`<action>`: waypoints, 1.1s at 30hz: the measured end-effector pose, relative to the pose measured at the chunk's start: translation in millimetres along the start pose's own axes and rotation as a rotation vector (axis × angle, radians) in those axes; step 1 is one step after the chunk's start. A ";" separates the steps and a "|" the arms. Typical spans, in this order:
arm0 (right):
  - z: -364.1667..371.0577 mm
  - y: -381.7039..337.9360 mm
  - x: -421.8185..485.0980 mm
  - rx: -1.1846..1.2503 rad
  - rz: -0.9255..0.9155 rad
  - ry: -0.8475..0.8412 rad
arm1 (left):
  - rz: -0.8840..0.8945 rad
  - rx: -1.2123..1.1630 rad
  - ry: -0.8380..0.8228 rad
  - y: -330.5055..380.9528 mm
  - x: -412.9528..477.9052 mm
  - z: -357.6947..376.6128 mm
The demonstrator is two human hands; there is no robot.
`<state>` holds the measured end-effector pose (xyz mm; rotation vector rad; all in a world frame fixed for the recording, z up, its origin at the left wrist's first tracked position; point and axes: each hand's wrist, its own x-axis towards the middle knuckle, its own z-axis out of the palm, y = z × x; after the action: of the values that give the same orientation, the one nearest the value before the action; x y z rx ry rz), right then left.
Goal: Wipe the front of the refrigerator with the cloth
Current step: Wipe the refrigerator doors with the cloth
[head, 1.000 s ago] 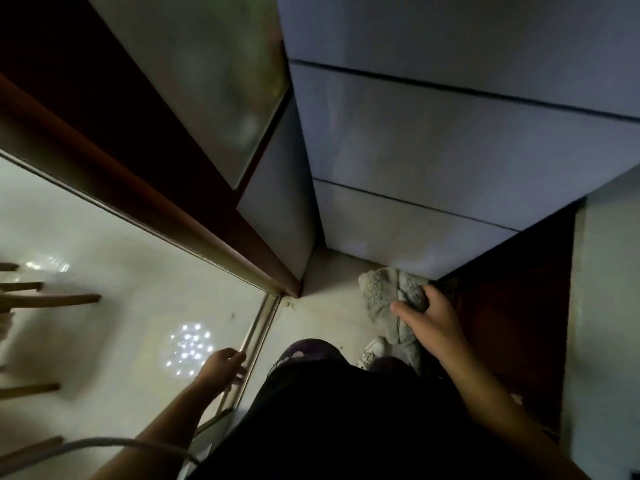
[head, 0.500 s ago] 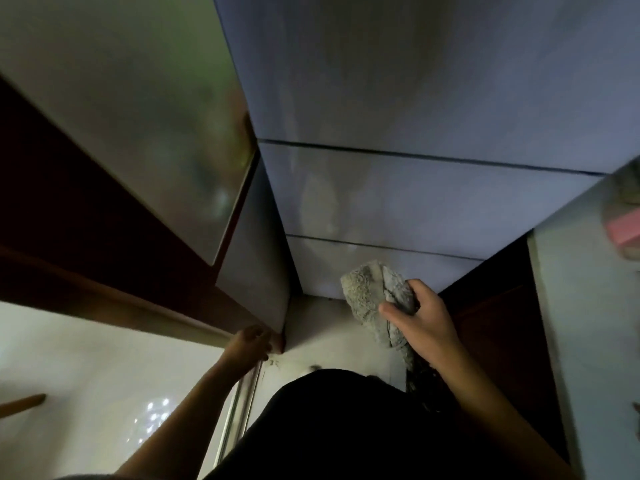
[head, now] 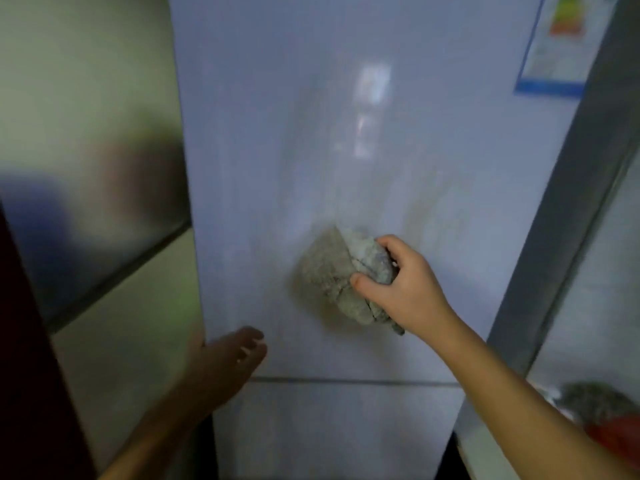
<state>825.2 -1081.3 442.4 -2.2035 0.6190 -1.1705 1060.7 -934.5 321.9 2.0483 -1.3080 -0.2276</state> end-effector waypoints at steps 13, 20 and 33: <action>-87.0 -125.1 175.2 -0.300 -0.462 0.251 | 0.475 0.313 0.749 127.7 87.4 -168.9; -82.5 -122.9 209.6 -0.493 -0.605 0.294 | 0.511 0.460 0.854 121.7 123.0 -187.6; -36.8 -83.0 208.4 -0.613 -0.920 0.489 | 0.583 0.495 0.968 96.5 133.7 -180.0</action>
<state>911.7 -1160.3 637.1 -2.8461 0.0936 -2.2694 1140.8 -992.0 545.1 1.6185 -1.2710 1.2876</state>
